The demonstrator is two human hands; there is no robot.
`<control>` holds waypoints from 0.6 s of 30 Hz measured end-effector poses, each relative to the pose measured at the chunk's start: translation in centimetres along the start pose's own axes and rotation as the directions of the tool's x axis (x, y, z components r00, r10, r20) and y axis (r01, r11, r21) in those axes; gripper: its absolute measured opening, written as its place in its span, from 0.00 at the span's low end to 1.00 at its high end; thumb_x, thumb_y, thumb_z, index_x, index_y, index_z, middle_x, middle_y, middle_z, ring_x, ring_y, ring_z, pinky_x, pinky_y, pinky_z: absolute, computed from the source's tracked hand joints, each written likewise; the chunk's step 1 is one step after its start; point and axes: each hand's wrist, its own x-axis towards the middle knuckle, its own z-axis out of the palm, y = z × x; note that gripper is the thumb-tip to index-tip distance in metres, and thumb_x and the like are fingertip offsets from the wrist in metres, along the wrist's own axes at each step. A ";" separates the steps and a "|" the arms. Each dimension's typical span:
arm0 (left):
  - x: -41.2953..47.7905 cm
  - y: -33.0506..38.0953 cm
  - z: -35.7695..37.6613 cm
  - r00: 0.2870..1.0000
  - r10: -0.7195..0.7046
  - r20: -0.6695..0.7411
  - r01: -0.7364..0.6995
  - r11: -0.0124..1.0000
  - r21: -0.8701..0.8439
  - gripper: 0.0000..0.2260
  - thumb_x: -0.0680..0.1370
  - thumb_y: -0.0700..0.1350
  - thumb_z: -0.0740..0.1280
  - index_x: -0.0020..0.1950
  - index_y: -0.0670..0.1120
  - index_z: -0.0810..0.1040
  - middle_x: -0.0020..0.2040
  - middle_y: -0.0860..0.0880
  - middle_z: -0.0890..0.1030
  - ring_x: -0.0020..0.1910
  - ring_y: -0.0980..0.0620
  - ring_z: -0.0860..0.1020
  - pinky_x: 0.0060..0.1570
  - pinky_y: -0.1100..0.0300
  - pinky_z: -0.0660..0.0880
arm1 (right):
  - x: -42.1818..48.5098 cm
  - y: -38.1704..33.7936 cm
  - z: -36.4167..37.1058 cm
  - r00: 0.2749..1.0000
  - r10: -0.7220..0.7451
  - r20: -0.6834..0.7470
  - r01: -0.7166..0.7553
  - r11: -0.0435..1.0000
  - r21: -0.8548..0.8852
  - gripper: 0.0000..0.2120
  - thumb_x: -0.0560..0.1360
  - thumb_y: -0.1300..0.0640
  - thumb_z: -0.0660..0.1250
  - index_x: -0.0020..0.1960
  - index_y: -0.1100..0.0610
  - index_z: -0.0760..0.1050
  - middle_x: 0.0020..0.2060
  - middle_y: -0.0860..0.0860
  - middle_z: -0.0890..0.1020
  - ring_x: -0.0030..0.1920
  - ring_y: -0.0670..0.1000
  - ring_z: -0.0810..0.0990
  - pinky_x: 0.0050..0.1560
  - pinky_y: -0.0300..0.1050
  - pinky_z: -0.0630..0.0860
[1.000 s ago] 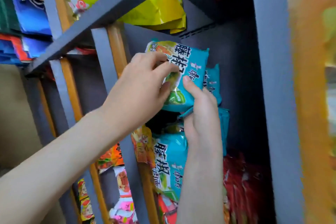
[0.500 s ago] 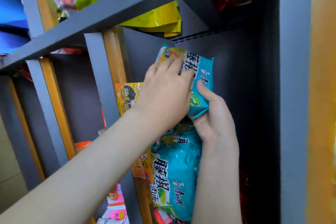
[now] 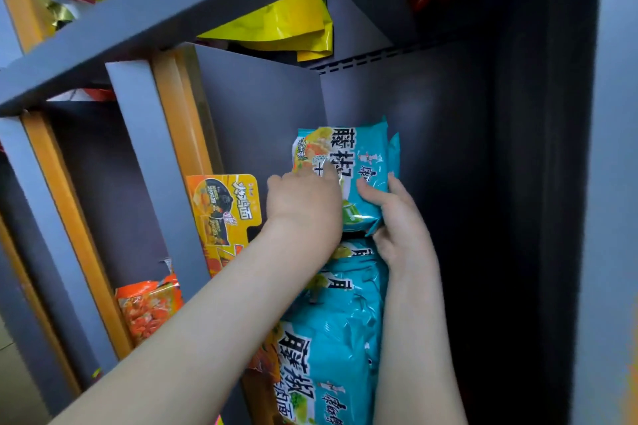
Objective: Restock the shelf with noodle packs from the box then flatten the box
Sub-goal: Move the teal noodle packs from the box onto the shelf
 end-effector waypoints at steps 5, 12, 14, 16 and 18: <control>0.4 0.2 0.8 0.993 0.067 0.093 -0.064 0.997 -0.032 0.31 0.78 0.39 0.57 0.78 0.48 0.46 0.66 0.43 0.72 0.62 0.41 0.73 0.45 0.55 0.62 | 1.2 0.8 -0.9 0.992 -0.068 -0.103 0.052 0.986 -0.158 0.17 0.74 0.68 0.66 0.62 0.59 0.74 0.53 0.58 0.82 0.52 0.59 0.82 0.55 0.56 0.78; 2.0 0.5 2.1 0.970 0.162 0.180 -0.174 0.983 0.055 0.26 0.79 0.43 0.57 0.77 0.55 0.55 0.70 0.46 0.68 0.66 0.42 0.67 0.59 0.52 0.65 | 2.3 1.8 -1.8 0.951 -0.117 -0.285 0.009 0.935 -0.355 0.22 0.70 0.62 0.71 0.63 0.56 0.70 0.58 0.57 0.78 0.51 0.56 0.81 0.55 0.55 0.79; 2.4 0.3 2.2 0.960 0.180 0.216 -0.205 0.974 0.098 0.29 0.80 0.43 0.57 0.78 0.57 0.50 0.72 0.47 0.67 0.67 0.43 0.66 0.60 0.52 0.64 | 2.6 2.3 -2.2 0.942 -0.150 -0.299 0.017 0.914 -0.405 0.27 0.62 0.54 0.73 0.60 0.52 0.70 0.57 0.55 0.77 0.52 0.55 0.81 0.55 0.56 0.79; 2.6 -0.1 2.1 0.953 0.197 0.229 -0.223 0.970 0.096 0.30 0.79 0.42 0.56 0.78 0.57 0.49 0.71 0.47 0.67 0.67 0.43 0.66 0.60 0.52 0.65 | 2.8 2.6 -2.6 0.935 -0.185 -0.303 0.018 0.877 -0.481 0.36 0.53 0.46 0.72 0.60 0.51 0.70 0.57 0.54 0.76 0.53 0.55 0.80 0.56 0.57 0.78; 2.0 -0.2 1.8 0.960 0.204 0.192 -0.215 0.976 0.039 0.28 0.78 0.40 0.58 0.77 0.53 0.55 0.70 0.46 0.69 0.66 0.42 0.68 0.58 0.52 0.67 | 0.7 1.2 -1.4 0.930 -0.242 -0.277 0.046 0.823 -0.566 0.36 0.56 0.48 0.74 0.63 0.52 0.70 0.58 0.54 0.75 0.56 0.54 0.78 0.59 0.56 0.75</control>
